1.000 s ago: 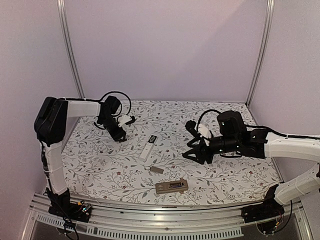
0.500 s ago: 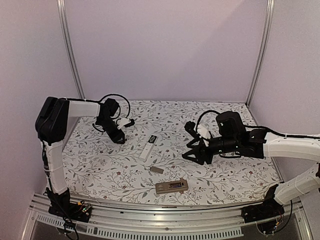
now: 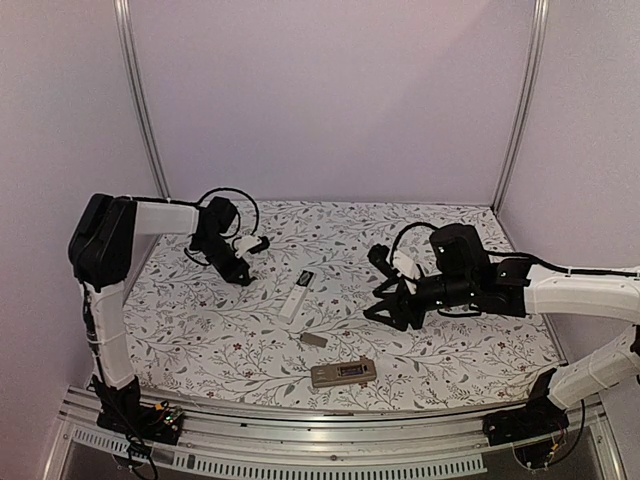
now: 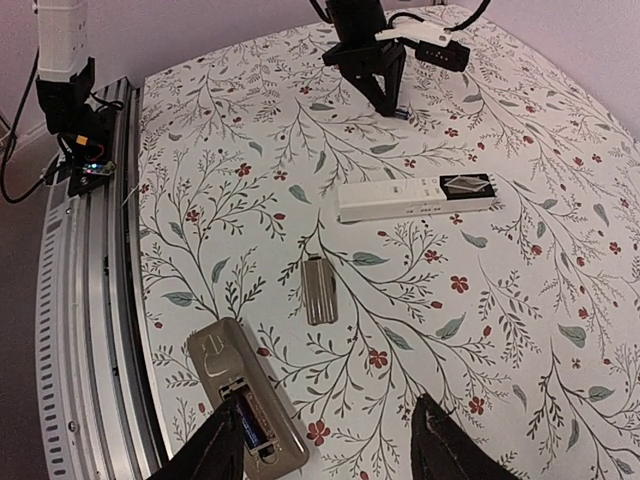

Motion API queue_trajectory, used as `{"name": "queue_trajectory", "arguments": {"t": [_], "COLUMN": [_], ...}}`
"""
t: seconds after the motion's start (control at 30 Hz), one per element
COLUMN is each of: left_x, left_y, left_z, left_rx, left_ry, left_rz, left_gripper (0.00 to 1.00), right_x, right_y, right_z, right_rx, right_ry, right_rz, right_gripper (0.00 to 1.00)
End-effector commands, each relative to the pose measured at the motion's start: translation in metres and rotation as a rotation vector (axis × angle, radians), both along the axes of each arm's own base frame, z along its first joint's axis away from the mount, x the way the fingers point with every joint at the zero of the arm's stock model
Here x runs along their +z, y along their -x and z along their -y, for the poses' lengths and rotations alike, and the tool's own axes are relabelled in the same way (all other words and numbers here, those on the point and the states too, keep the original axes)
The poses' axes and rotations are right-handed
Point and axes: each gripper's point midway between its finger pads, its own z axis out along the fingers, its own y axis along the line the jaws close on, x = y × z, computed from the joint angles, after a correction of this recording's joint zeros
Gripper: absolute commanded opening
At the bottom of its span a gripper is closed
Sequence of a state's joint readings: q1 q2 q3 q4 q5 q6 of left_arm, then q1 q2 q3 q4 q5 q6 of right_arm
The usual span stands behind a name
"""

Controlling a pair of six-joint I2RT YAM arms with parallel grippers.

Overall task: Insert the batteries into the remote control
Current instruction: Pick up the battery from the center of the board.

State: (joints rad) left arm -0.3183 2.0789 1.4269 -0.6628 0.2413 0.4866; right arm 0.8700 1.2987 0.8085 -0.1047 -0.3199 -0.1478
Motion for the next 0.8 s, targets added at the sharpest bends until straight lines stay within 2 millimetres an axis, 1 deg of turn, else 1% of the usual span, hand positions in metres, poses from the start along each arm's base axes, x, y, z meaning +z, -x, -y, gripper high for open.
{"name": "queue_trajectory", "arguments": {"t": [0.0,0.07,0.13,0.17,0.23,0.33,0.4,0.47,0.53,0.6,0.7,0.77], "left_x": [0.053,0.083,0.113,0.126,0.145,0.172,0.188,0.203,0.216,0.222,0.224,0.218], "left_y": [0.004,0.012,0.028,0.042,0.072,0.124,0.154,0.18,0.208,0.225,0.243,0.246], "left_z": [0.028,0.045,0.067,0.081,0.105,0.141,0.159,0.173,0.188,0.195,0.201,0.204], "left_rx": [-0.006,-0.05,-0.122,-0.173,-0.276,-0.44,-0.525,-0.592,-0.658,-0.695,-0.727,-0.708], "left_ry": [0.133,0.186,0.233,0.252,0.273,0.316,0.352,0.386,0.411,0.415,0.418,0.407], "left_rz": [0.101,0.18,0.261,0.294,0.349,0.414,0.446,0.472,0.491,0.513,0.504,0.471], "left_gripper": [0.0,0.0,0.0,0.0,0.0,0.0,0.0,0.0,0.0,0.0,0.0,0.0], "right_x": [0.008,0.011,0.018,0.025,0.044,0.073,0.091,0.105,0.116,0.123,0.125,0.124], "right_y": [-0.004,-0.007,-0.012,-0.014,-0.015,-0.016,-0.014,-0.012,-0.01,-0.006,-0.001,0.0], "right_z": [-0.002,-0.002,-0.001,0.0,-0.002,-0.002,0.002,0.007,0.013,0.016,0.019,0.02], "right_rx": [-0.03,-0.049,-0.073,-0.081,-0.08,-0.092,-0.097,-0.101,-0.111,-0.113,-0.108,-0.112], "right_ry": [-0.021,-0.033,-0.059,-0.088,-0.149,-0.221,-0.263,-0.301,-0.34,-0.364,-0.378,-0.382], "right_rz": [-0.01,-0.023,-0.038,-0.062,-0.099,-0.106,-0.092,-0.086,-0.079,-0.081,-0.1,-0.115], "right_gripper": [0.56,0.56,0.56,0.56,0.56,0.56,0.56,0.56,0.57,0.58,0.58,0.58]}}
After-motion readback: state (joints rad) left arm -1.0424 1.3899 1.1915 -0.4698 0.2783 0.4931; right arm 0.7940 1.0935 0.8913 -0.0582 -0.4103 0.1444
